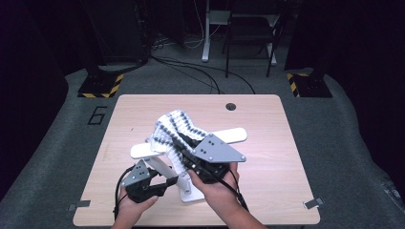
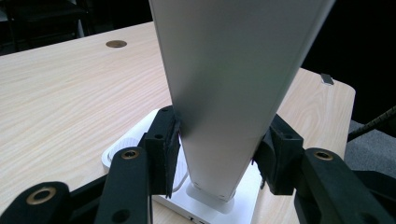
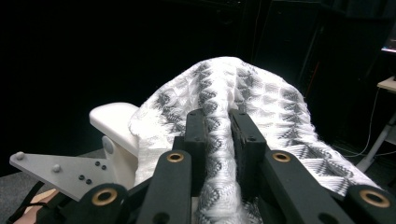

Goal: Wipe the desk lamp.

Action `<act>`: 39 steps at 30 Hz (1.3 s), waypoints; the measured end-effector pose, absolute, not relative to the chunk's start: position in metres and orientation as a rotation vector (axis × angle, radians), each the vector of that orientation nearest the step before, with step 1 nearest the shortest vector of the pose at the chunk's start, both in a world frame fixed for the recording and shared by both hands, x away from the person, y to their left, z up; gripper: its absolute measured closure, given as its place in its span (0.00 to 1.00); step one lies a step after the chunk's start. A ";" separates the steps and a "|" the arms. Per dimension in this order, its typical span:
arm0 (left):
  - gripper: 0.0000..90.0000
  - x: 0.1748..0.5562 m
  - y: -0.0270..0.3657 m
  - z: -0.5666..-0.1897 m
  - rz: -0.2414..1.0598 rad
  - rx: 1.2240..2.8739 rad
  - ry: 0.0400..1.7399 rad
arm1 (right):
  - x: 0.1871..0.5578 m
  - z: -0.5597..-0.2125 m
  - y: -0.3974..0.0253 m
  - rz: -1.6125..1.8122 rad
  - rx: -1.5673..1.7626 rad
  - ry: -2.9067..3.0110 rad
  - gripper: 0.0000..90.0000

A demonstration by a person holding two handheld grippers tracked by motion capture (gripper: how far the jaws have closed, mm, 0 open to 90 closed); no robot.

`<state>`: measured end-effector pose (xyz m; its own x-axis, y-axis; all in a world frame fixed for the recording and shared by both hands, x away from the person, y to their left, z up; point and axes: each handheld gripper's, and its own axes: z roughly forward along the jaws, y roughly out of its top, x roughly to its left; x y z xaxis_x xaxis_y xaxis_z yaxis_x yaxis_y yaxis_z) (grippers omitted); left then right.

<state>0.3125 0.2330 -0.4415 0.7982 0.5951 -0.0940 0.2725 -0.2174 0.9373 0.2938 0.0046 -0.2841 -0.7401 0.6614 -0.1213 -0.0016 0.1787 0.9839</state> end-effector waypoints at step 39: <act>0.60 0.310 0.233 -0.441 0.324 1.820 0.687 | 0.287 -0.286 0.074 1.631 0.484 2.034 0.87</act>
<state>0.3097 0.2325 -0.4412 0.7939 0.5980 -0.1099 0.2957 -0.2217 0.9292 0.2867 0.0736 -0.2862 -0.8198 0.5527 -0.1497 -0.0258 0.2254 0.9739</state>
